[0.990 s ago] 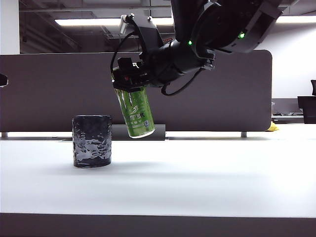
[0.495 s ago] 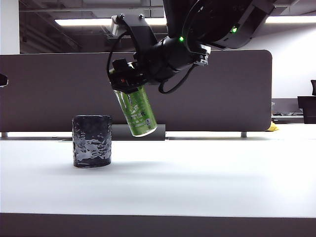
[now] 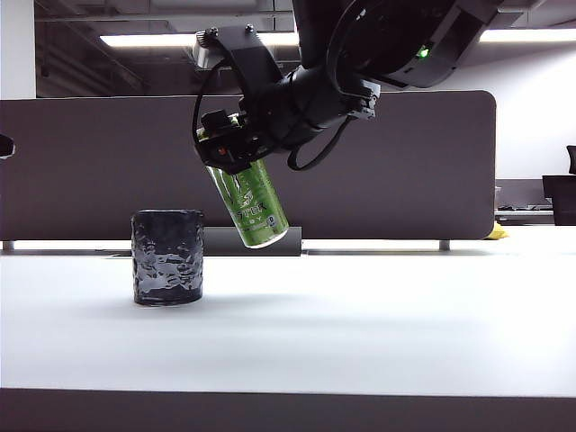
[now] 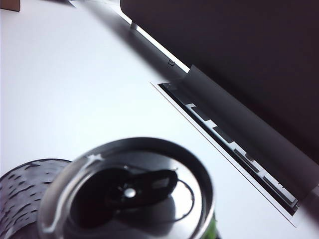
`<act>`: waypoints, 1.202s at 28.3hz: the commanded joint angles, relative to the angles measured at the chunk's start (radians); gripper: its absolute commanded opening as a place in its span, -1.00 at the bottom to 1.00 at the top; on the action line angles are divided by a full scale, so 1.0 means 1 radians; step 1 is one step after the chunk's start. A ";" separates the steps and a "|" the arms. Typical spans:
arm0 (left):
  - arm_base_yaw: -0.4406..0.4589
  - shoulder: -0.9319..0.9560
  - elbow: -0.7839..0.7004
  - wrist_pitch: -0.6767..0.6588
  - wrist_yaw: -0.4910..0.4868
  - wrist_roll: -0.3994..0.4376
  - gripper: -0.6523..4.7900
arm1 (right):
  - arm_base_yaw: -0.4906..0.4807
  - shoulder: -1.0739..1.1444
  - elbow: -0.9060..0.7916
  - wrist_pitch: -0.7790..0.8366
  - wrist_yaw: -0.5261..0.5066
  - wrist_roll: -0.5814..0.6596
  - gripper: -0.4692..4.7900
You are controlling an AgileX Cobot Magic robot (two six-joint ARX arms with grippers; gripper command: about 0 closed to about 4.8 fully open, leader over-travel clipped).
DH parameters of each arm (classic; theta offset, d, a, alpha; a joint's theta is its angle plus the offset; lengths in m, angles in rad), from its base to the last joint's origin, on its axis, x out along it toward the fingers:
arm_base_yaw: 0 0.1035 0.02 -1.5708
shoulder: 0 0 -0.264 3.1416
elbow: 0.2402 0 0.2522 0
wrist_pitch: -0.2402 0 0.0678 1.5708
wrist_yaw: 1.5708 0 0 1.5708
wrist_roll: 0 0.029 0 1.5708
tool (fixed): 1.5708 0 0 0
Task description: Pick up the metal can, pour some water into the cup, then place the can back on the table.
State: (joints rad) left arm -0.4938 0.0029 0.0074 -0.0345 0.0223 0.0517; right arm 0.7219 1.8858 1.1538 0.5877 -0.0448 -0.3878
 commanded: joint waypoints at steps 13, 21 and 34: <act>0.002 0.001 0.001 0.014 0.000 0.000 -0.78 | 0.002 -0.013 0.011 0.129 0.021 -0.015 0.08; 0.002 0.001 0.001 0.013 0.000 0.000 -0.78 | 0.006 -0.005 0.060 0.084 0.021 -0.053 0.08; 0.002 0.001 0.001 0.013 0.000 0.000 -0.78 | 0.012 0.013 0.111 -0.006 0.020 -0.119 0.08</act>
State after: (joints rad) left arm -0.4938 0.0032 0.0074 -0.0341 0.0223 0.0521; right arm 0.7296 1.9072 1.2541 0.5472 -0.0254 -0.4931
